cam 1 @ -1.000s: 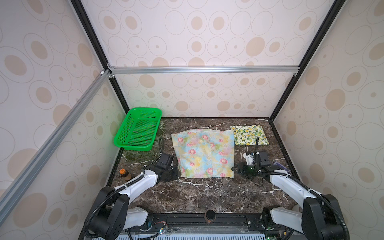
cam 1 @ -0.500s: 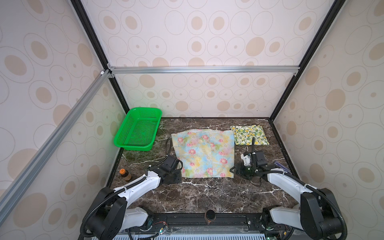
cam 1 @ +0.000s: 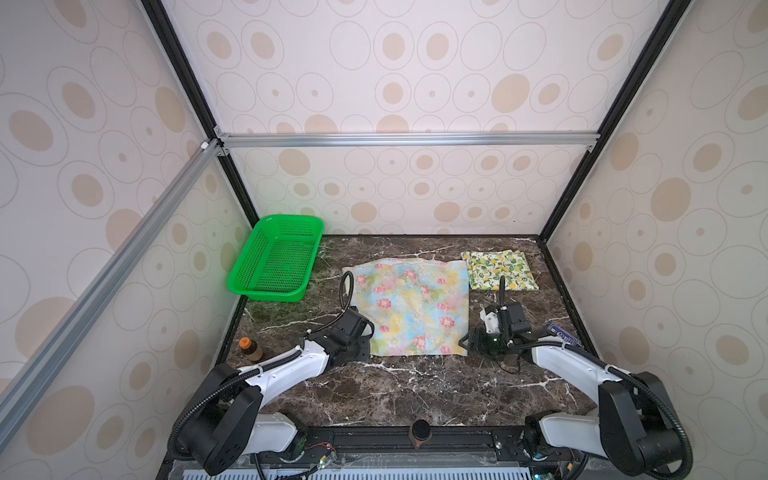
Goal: Fold and stack the skirts
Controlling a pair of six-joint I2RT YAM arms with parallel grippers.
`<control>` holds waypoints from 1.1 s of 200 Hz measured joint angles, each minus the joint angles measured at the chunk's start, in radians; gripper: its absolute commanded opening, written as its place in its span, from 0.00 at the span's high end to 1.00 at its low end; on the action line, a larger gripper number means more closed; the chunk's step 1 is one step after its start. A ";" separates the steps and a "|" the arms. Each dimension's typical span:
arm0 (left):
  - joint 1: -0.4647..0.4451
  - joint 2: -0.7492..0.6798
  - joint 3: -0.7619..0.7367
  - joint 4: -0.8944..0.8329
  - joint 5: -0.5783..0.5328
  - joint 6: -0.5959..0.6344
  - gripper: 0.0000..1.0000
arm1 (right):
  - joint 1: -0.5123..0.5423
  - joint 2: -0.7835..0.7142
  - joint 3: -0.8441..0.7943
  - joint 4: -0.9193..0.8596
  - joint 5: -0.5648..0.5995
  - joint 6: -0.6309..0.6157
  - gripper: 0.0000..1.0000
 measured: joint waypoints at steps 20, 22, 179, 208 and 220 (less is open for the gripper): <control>-0.003 -0.001 -0.002 0.037 -0.016 0.000 0.51 | 0.000 0.035 -0.001 0.019 0.002 0.000 0.45; -0.003 -0.001 -0.002 0.039 -0.018 0.000 0.52 | 0.000 0.039 -0.001 0.022 0.002 0.002 0.45; 0.061 0.061 0.349 -0.048 -0.087 0.025 1.00 | 0.026 0.014 0.374 -0.140 -0.040 -0.032 1.00; 0.151 -0.013 0.557 -0.137 -0.101 0.059 1.00 | 0.025 -0.040 0.605 -0.229 -0.031 -0.077 1.00; 0.194 -0.033 0.635 -0.166 -0.100 0.074 1.00 | 0.025 -0.060 0.656 -0.247 -0.043 -0.081 1.00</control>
